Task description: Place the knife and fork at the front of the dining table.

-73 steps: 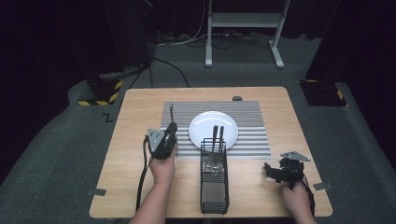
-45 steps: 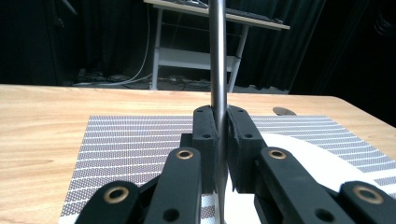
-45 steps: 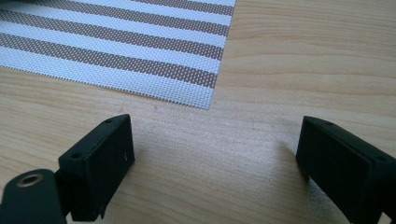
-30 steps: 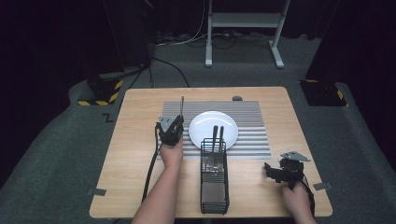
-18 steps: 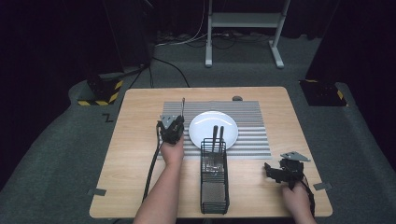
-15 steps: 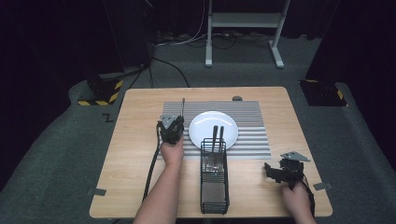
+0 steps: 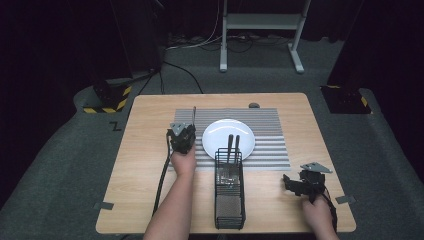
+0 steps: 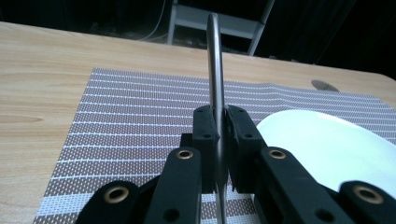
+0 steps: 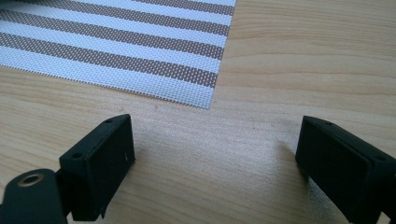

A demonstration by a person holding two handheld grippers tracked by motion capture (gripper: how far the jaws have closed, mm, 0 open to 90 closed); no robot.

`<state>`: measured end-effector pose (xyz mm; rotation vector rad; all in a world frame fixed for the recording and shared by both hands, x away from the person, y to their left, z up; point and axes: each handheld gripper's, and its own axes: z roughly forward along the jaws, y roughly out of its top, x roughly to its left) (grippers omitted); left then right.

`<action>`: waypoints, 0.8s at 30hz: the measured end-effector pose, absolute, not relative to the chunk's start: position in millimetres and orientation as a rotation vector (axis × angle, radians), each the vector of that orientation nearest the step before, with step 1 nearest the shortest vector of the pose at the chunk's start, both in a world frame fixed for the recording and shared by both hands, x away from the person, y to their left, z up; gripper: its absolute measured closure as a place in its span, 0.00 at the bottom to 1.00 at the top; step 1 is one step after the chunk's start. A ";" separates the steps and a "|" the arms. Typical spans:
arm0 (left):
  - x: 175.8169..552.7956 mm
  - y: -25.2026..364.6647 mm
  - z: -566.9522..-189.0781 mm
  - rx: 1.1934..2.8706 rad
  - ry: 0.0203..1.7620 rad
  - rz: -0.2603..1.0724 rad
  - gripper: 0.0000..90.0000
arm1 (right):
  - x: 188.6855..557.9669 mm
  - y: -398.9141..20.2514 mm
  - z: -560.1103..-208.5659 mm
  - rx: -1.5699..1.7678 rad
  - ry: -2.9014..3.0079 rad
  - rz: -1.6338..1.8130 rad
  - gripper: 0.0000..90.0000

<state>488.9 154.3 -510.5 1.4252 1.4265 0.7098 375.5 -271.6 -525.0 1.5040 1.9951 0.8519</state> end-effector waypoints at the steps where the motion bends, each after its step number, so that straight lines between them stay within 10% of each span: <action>1: 489.4 154.1 -510.8 1.424 1.429 0.707 0.92 | 375.5 -271.6 -525.0 1.504 1.995 0.852 0.12; 24: 494.8 156.8 -512.3 1.437 1.485 0.664 0.91 | 375.5 -271.7 -525.0 1.504 1.995 0.852 0.12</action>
